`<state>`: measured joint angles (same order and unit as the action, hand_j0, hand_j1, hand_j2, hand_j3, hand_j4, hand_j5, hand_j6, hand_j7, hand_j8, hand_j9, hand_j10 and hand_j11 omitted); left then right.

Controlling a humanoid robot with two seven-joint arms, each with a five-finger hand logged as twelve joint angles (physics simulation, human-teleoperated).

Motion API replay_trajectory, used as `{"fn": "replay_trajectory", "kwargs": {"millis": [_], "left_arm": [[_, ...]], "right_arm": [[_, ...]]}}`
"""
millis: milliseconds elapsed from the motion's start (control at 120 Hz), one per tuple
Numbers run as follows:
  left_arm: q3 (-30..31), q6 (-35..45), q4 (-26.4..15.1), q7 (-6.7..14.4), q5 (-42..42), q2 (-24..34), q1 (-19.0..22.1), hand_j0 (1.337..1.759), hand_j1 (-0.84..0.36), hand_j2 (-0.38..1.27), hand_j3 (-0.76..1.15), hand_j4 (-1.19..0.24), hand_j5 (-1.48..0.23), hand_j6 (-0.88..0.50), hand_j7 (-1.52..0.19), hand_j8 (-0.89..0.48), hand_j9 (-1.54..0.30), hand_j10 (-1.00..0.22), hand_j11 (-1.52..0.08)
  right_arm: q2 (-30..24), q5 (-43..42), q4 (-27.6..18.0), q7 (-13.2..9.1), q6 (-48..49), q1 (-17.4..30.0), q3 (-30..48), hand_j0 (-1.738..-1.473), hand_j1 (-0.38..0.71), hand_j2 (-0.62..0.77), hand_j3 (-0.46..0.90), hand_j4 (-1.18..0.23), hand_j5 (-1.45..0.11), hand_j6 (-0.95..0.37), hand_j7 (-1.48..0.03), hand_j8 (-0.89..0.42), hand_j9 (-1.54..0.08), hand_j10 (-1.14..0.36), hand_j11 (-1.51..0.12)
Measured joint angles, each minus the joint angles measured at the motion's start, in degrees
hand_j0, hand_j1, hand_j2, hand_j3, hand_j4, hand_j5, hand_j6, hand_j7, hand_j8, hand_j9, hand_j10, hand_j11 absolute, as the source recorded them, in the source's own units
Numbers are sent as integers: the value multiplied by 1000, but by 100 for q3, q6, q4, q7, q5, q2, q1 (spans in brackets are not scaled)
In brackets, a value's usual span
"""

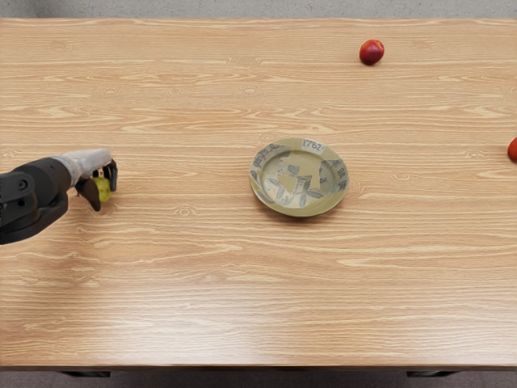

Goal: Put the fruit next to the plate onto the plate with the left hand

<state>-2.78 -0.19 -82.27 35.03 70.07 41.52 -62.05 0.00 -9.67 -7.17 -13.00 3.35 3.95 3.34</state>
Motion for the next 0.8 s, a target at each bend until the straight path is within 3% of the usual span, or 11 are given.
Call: {"fn": "replay_trajectory", "kwargs": {"millis": [258, 383, 800], "left_arm": [[-100, -226, -114, 1, -53, -43, -220, 1645, -360, 447, 0, -776, -1270, -342, -1149, -348, -1151, -803, -1155], [-364, -381, -150, 0, -68, -266, -220, 1645, -344, 430, 0, -778, -1271, -360, -1147, -355, -1150, -813, -1154], [-728, -577, -133, -6, -476, -872, -759, 1652, -366, 507, 0, -790, -1240, -358, -1145, -365, -1133, -805, -1138]], "right_arm": [[0, 0, -2, 1, -1, 0, -5, -1658, -349, 0, 0, 0, 0, 0, 0, 0, 0, 0, 0], [0, 0, -2, 0, 0, 0, -8, -1658, -349, 0, 0, 0, 0, 0, 0, 0, 0, 0, 0], [0, 0, -3, 0, 2, -1, -9, -1658, -349, 0, 0, 0, 0, 0, 0, 0, 0, 0, 0]]}}
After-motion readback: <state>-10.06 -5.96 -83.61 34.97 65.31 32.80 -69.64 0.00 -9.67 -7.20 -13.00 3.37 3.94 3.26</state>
